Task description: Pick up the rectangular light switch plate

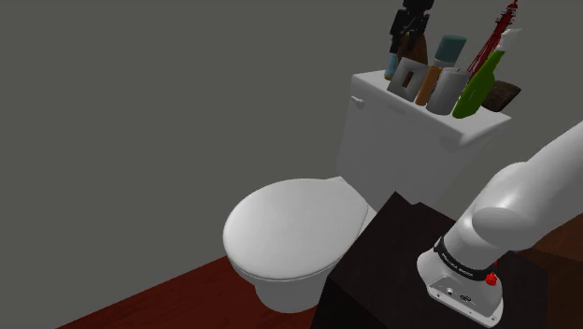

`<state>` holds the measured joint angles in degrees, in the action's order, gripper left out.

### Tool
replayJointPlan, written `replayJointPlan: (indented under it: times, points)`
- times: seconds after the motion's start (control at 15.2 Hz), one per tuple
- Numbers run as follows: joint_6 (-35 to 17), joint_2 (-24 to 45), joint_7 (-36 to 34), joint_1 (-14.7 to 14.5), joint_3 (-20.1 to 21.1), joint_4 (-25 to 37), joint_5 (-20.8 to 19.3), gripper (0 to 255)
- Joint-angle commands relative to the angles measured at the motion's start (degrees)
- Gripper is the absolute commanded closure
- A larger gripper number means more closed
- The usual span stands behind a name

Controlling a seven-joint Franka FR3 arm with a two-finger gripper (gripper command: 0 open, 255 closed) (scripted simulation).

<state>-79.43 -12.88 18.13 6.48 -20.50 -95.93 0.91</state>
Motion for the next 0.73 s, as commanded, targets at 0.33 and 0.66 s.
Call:
replayJointPlan:
  times: [0.33,0.66]
  points:
    - [10.6,19.4,7.1,6.6,-9.1,21.8,9.0,0]
    - [16.5,29.5,9.7,12.8,-11.4,33.5,14.6,0]
